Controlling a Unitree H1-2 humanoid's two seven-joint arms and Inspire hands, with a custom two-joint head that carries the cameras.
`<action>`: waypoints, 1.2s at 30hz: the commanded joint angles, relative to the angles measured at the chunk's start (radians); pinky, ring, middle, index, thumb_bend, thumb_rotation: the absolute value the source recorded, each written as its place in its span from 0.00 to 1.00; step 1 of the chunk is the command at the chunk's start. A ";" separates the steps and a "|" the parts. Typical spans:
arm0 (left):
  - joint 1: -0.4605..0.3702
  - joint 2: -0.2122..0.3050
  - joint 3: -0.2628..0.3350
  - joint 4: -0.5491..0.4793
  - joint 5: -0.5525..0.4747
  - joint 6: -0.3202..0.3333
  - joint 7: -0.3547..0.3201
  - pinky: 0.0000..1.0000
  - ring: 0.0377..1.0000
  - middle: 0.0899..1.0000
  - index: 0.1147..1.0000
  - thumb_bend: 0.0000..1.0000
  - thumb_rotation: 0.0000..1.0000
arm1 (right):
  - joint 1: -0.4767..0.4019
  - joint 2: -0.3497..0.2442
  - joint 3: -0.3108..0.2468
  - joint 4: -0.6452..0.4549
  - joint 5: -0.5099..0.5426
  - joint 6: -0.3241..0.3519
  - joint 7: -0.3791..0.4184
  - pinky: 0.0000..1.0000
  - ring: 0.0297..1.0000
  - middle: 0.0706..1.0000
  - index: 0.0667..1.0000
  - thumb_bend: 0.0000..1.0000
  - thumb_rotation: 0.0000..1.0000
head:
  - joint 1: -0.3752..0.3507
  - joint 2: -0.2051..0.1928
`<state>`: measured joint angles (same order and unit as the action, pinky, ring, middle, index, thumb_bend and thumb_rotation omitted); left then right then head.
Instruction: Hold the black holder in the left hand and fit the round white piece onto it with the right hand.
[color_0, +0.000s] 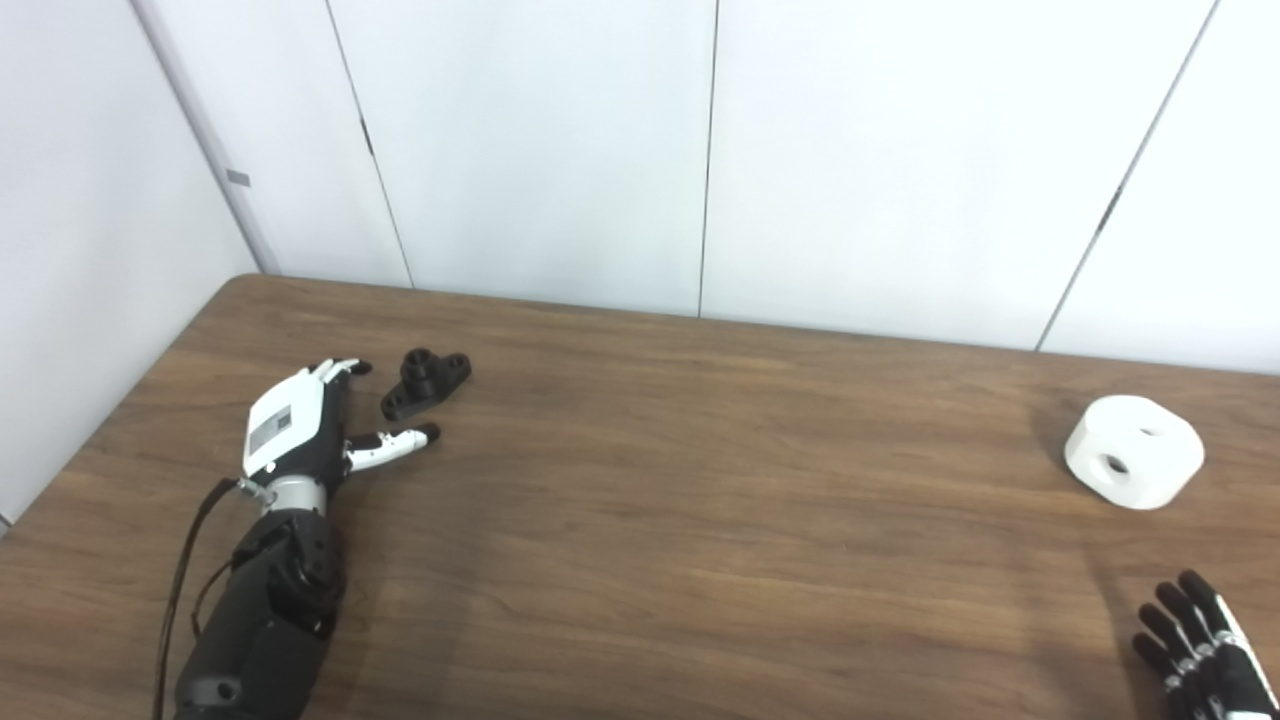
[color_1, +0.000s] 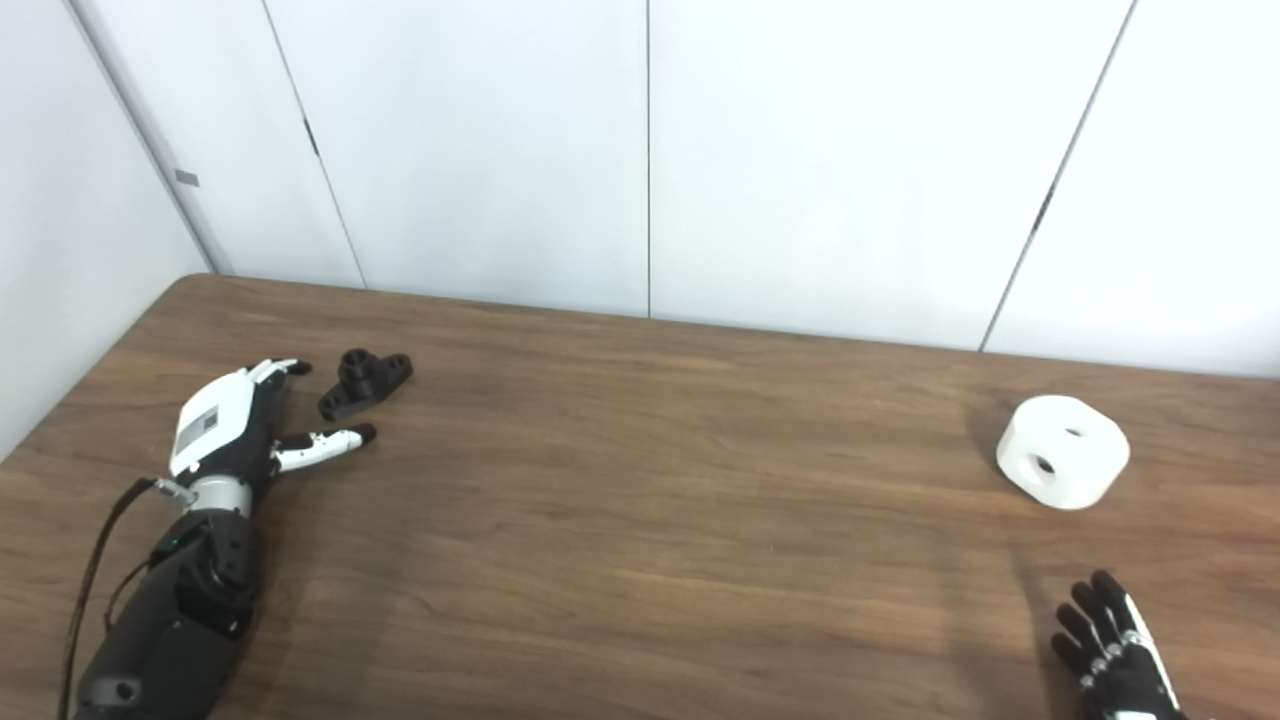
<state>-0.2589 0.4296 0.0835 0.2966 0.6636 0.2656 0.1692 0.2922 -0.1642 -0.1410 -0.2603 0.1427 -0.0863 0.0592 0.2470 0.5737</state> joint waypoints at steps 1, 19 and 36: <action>-0.047 0.034 0.000 -0.003 -0.005 0.004 0.029 1.00 0.97 0.93 0.82 0.87 0.45 | 0.005 0.006 0.009 -0.019 0.003 0.014 0.008 0.88 0.91 0.92 0.92 0.67 0.93 | 0.000 0.000; -0.088 0.020 -0.002 0.043 -0.108 0.022 0.041 0.97 0.95 0.91 0.77 0.85 0.42 | -0.001 -0.001 0.013 0.000 0.001 -0.011 0.011 0.90 0.92 0.94 0.94 0.63 0.95 | -0.007 0.000; -0.080 0.024 -0.088 0.046 -0.063 0.048 0.063 1.00 0.97 0.91 0.75 0.83 0.41 | 0.005 -0.005 0.009 -0.016 -0.004 0.000 0.008 0.92 0.94 0.95 0.96 0.60 0.98 | -0.010 0.008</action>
<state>-0.3168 0.4316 0.0041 0.3466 0.5759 0.3133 0.2144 0.2938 -0.1636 -0.1356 -0.2615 0.1420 -0.0921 0.0584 0.2362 0.5814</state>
